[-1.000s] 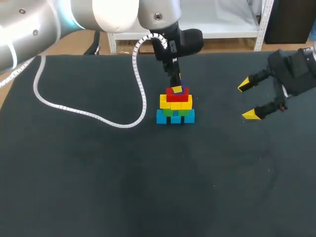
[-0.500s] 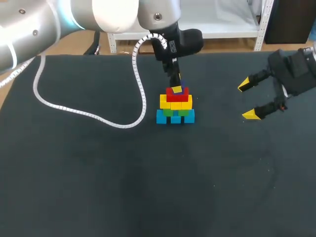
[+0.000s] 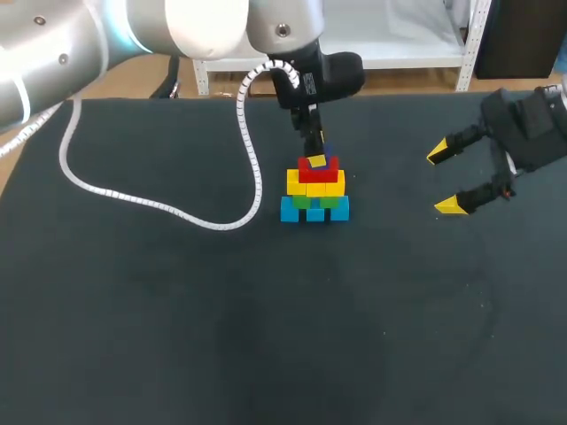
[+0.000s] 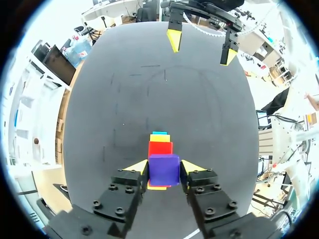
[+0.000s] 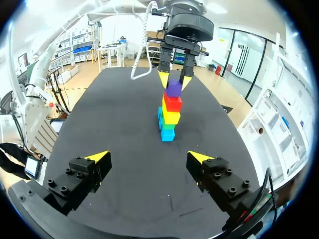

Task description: Place the blue cubes, place green cubes on the blue cubes, place the yellow cubes on the green cubes, then place the red cubes on the yellow cubes, and place purple cube on the red cubes.

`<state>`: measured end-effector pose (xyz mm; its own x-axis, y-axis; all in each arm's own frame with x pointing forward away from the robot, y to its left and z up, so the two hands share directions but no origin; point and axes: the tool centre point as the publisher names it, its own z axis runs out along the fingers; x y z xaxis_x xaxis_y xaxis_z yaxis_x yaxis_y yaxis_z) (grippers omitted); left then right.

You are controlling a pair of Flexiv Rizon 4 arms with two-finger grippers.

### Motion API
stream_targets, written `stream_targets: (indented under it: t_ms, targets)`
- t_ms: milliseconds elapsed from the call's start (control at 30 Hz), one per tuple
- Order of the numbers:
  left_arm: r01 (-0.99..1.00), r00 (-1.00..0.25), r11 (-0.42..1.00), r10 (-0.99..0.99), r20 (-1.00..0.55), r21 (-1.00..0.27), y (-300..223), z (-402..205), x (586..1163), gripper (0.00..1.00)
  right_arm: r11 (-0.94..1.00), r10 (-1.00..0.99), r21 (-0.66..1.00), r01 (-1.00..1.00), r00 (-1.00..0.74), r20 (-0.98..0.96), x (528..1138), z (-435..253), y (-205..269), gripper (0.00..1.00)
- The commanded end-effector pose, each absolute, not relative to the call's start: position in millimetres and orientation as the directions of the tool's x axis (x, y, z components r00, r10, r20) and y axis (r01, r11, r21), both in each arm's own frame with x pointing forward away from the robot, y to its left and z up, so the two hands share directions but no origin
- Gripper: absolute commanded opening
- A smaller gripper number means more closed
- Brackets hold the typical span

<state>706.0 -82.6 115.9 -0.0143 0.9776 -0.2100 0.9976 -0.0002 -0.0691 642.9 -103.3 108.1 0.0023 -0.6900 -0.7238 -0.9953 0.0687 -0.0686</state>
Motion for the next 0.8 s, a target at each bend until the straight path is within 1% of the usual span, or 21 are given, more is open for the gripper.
stream_targets:
  t_ms: [33, 233, 300, 333, 367, 400, 500, 667, 800]
  targets:
    - [0.997, -0.013, -0.003, 0.978, -0.210, -0.072, -82, 116, 708, 0.44, 0.067, -0.687, -0.069, -0.995, 0.004, -0.726, 644, 107, -103, 1.00]
    - [0.997, -0.013, -0.002, 0.978, -0.209, -0.073, -82, 116, 709, 0.45, 0.067, -0.687, -0.069, -0.995, 0.004, -0.726, 644, 107, -103, 1.00]
    - [0.997, -0.013, -0.002, 0.978, -0.209, -0.072, -82, 116, 709, 0.49, 0.067, -0.687, -0.069, -0.995, 0.004, -0.726, 644, 107, -103, 1.00]
    - [0.998, -0.013, -0.002, 0.978, -0.209, -0.070, -82, 117, 710, 0.53, 0.067, -0.687, -0.069, -0.995, 0.004, -0.726, 644, 107, -103, 1.00]
    - [0.998, -0.011, -0.002, 0.979, -0.206, -0.063, -81, 119, 710, 0.69, 0.067, -0.687, -0.069, -0.995, 0.004, -0.726, 644, 107, -103, 1.00]
    - [0.998, -0.014, 0.002, 0.979, -0.201, -0.062, -81, 121, 711, 1.00, 0.067, -0.687, -0.069, -0.995, 0.004, -0.726, 644, 107, -103, 1.00]
    - [0.999, -0.006, -0.003, 0.978, -0.208, -0.044, -77, 129, 713, 1.00, 0.067, -0.687, -0.069, -0.995, 0.004, -0.726, 644, 107, -103, 1.00]
    - [0.999, 0.033, -0.033, 0.963, -0.267, 0.005, -64, 151, 715, 1.00, 0.067, -0.687, -0.069, -0.995, 0.004, -0.726, 644, 107, -103, 1.00]
    - [0.999, 0.044, -0.031, 0.914, -0.403, 0.040, -44, 171, 715, 1.00, 0.067, -0.687, -0.069, -0.995, 0.004, -0.726, 644, 107, -103, 1.00]
